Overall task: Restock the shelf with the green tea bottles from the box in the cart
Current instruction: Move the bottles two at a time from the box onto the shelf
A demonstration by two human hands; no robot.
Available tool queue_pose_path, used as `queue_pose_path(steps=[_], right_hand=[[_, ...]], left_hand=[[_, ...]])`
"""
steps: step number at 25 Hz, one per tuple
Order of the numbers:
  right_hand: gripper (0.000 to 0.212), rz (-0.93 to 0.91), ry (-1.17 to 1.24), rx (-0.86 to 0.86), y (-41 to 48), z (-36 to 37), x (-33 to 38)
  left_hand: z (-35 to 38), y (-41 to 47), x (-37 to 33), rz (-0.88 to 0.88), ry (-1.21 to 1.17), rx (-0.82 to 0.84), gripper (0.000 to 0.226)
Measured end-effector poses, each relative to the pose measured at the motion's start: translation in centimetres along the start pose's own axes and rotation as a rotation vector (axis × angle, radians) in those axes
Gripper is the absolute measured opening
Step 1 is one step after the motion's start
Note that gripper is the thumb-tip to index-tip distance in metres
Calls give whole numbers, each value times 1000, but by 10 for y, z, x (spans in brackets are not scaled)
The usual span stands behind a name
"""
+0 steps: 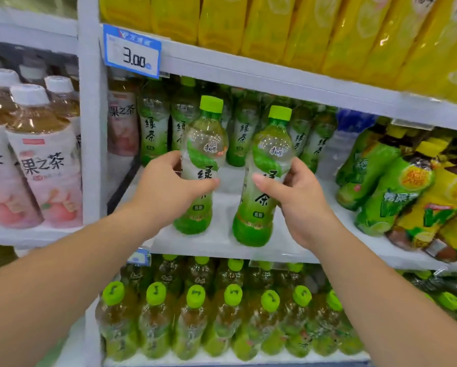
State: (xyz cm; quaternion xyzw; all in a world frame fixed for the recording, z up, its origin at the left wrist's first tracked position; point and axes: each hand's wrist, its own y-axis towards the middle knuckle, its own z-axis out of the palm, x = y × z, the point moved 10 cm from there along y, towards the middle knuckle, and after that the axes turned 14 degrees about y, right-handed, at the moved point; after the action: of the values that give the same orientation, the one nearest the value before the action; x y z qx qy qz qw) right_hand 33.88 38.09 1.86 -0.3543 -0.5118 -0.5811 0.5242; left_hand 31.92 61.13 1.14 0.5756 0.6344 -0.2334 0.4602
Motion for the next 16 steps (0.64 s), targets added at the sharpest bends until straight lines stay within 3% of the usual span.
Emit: queue_pose_path(steps=[6,9,13,16], right_hand=[[39,-144,2,63,10,-4,-8],[39,-176,-43,94,8,-1,-11],[52,-130,-484,118,-10,-12,-37],[45,-158,-533,86,-8,-18,-43]], left_hand=[[24,9,2,186,-38,-17,35],[30,1,11,274,68,28,41],[36,-2,34,216,177,130,37],[34,6,34,209,272,75,40]])
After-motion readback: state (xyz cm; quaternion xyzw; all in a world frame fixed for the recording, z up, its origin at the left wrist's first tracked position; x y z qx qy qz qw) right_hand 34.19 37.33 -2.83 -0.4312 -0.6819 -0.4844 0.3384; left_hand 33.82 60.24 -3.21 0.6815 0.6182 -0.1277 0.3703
